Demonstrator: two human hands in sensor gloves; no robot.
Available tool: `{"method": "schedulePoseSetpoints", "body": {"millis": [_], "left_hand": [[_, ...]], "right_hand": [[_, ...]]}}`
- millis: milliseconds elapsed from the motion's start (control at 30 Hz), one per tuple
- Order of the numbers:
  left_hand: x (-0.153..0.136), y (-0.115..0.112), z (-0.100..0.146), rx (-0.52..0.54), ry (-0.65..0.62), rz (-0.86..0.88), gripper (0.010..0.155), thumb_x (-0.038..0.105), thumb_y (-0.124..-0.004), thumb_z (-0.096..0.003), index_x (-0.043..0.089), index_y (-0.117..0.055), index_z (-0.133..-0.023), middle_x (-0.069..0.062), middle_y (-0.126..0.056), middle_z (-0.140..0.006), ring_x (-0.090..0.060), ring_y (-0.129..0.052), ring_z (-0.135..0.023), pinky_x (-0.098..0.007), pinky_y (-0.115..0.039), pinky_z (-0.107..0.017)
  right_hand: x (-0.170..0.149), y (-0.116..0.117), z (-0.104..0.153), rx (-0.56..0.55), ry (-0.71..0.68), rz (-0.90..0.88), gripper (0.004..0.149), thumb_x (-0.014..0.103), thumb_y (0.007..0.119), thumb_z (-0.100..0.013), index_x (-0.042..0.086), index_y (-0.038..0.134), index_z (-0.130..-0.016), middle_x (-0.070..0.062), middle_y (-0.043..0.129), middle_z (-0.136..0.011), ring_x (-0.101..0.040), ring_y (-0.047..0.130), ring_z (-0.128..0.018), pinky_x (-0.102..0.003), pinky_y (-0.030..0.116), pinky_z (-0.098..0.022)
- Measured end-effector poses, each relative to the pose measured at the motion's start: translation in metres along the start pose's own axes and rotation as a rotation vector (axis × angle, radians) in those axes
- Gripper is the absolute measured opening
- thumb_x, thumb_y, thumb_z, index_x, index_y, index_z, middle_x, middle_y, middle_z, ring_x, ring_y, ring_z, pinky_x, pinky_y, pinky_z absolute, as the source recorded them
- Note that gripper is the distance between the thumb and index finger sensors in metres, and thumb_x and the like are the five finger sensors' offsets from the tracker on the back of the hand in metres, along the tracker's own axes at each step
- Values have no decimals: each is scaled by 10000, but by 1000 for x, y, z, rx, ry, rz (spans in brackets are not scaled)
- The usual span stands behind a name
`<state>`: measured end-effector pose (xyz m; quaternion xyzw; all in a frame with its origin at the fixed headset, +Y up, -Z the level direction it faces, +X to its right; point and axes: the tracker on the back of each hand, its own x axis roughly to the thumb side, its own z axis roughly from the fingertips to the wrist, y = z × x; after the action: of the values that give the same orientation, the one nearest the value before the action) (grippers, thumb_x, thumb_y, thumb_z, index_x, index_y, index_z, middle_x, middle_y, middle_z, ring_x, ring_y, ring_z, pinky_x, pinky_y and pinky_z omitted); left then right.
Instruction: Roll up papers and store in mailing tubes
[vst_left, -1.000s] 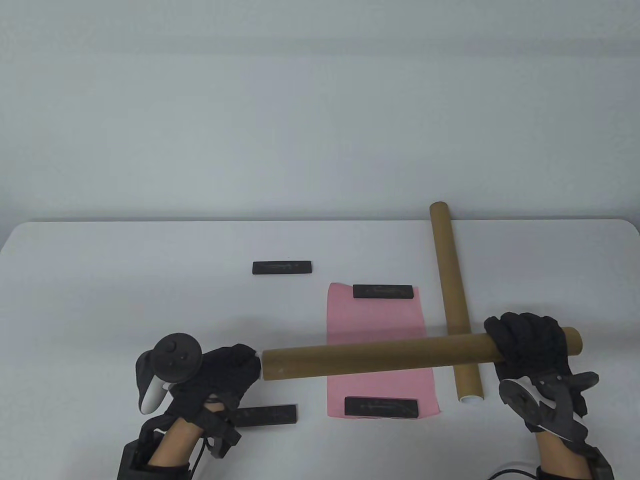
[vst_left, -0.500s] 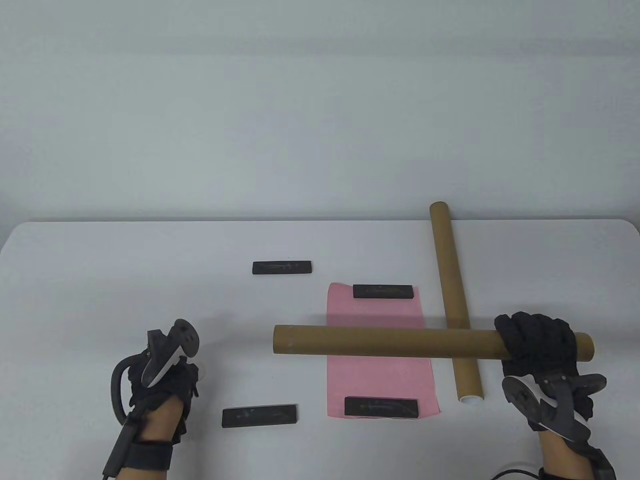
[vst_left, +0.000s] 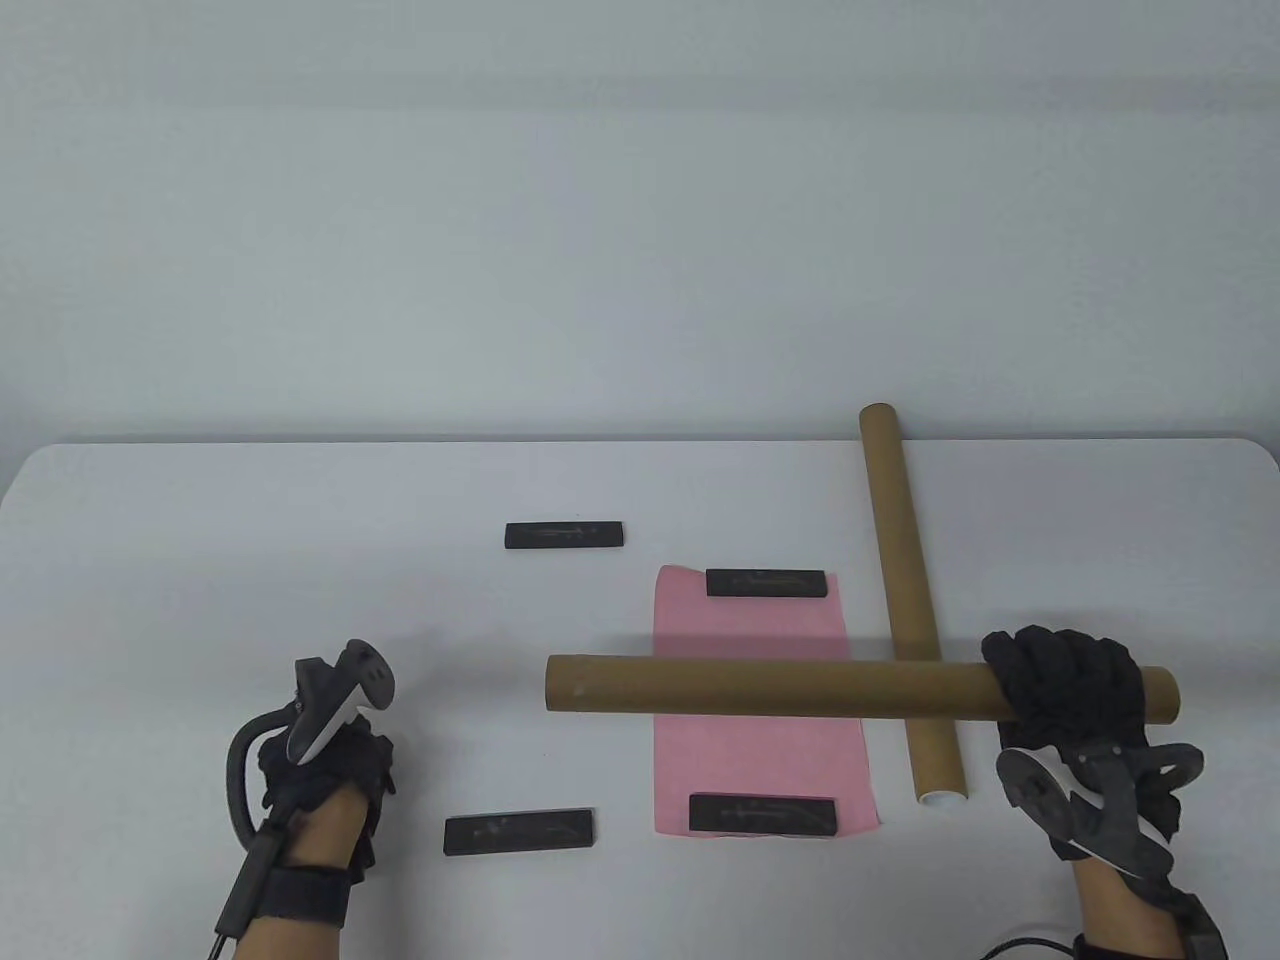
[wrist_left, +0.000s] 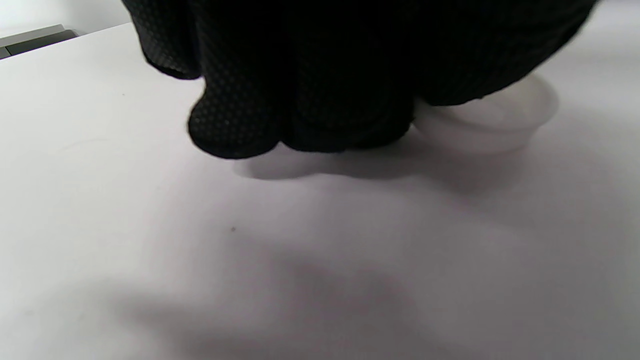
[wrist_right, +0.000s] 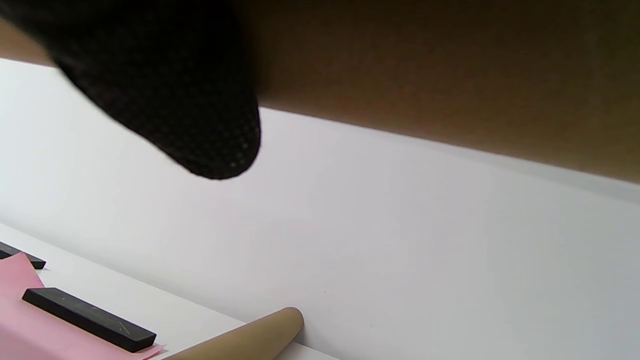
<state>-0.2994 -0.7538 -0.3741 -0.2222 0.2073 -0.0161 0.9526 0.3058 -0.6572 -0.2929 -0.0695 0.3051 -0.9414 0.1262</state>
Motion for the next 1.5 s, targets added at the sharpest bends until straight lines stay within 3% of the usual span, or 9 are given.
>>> {"method": "schedulePoseSetpoints", "body": {"millis": [200,367,567,667,800,967,1200,1500], "left_hand": [[0,1,1,-1,-2,-8,472,600,-793,-397,258,-959,-676,45,-1050,-473,-164,-1064,-455,-461,-765,-653],[-1,8,9,36,-8,-8,534,626,-764,-392,267,-938,-747,41,-1040,-532,-168,-1057,-497,-468,-748,-668],[11,36,51,275,-120,61,618,642,-752,-386,275,-861,-871,15,-1012,-660,-205,-1030,-614,-500,-707,-700],[21,42,76,382,-270,108,675,653,-738,-385,283,-785,-948,0,-964,-799,-238,-990,-759,-517,-672,-739],[38,36,94,431,-491,144,739,663,-722,-385,315,-656,-1033,-20,-803,-1028,-318,-825,-1001,-547,-613,-766],[51,30,98,461,-647,141,775,662,-719,-375,333,-582,-1063,-34,-694,-1112,-385,-709,-1075,-565,-578,-778],[55,27,101,472,-739,92,854,689,-699,-367,357,-421,-1102,-36,-527,-1184,-421,-584,-1114,-578,-533,-783],[61,22,103,461,-753,52,869,696,-696,-363,358,-396,-1105,-40,-508,-1188,-426,-564,-1117,-581,-529,-782]], "right_hand": [[0,0,0,2,2,2,709,355,1031,-388,300,660,-989,-8,703,-987,-351,804,-879,-626,648,-703],[-1,1,0,8,12,-4,711,357,1029,-389,292,659,-993,-14,705,-987,-354,808,-875,-630,654,-697],[-7,4,-3,65,75,-9,714,361,1030,-388,270,669,-997,-32,720,-980,-363,829,-856,-642,690,-674],[-18,7,-6,143,195,-13,718,357,1040,-380,233,692,-996,-69,756,-961,-395,871,-817,-655,724,-640],[-39,18,-5,302,345,-138,741,381,1021,-407,172,671,-1026,-117,784,-943,-426,918,-751,-659,784,-563],[-57,39,-1,493,546,-333,763,407,987,-453,93,634,-1052,-177,789,-927,-440,945,-694,-643,840,-489],[-74,71,-6,734,697,-427,813,443,909,-521,-24,539,-1075,-243,745,-924,-441,952,-656,-592,907,-426],[-79,101,-34,900,802,-416,825,430,890,-536,-61,506,-1077,-271,722,-921,-455,940,-646,-591,906,-419]]}}
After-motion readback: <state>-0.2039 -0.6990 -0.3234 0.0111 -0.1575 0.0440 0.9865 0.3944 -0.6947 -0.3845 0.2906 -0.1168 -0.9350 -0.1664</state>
